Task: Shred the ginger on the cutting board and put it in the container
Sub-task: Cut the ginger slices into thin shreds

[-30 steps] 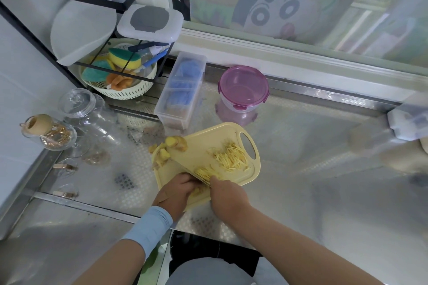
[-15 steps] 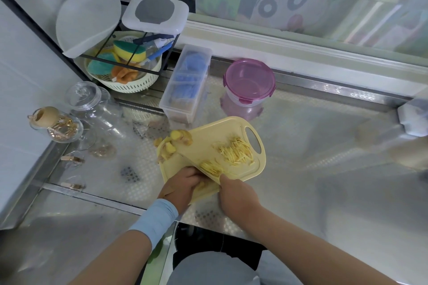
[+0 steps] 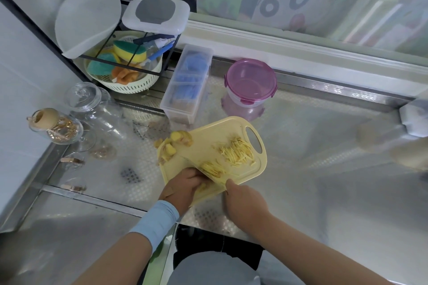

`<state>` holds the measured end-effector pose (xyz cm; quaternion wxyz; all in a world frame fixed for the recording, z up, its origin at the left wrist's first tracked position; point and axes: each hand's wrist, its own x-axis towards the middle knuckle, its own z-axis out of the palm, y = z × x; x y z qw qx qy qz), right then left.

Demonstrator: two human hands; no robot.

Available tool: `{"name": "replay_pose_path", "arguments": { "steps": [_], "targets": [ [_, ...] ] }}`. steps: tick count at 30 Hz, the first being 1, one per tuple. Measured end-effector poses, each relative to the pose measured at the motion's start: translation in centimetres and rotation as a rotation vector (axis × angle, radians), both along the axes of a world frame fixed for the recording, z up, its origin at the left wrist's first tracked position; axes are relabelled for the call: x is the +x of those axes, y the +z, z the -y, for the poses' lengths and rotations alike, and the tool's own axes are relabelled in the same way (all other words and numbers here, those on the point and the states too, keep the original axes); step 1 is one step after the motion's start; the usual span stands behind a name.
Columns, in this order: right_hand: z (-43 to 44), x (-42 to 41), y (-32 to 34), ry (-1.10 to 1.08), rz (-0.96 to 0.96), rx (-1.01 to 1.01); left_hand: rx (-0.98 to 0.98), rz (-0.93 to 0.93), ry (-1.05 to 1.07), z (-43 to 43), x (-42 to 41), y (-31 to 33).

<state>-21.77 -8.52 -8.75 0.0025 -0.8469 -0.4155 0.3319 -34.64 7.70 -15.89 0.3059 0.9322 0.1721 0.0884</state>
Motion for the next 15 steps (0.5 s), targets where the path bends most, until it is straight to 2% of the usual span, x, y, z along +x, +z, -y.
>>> {"name": "replay_pose_path", "arguments": {
  "steps": [5,12,15],
  "targets": [
    [-1.7,0.2,-0.6,-0.028,-0.022,0.005,-0.048,0.023,0.004,0.2,-0.1,0.3],
    [-0.7,0.1,-0.2,0.009,0.017,0.072,0.06,0.018,0.007,0.0,0.0,-0.3],
    [0.1,-0.1,-0.1,-0.007,0.014,0.062,0.033,0.018,0.036,0.0,-0.2,-0.6]
  ]
}}
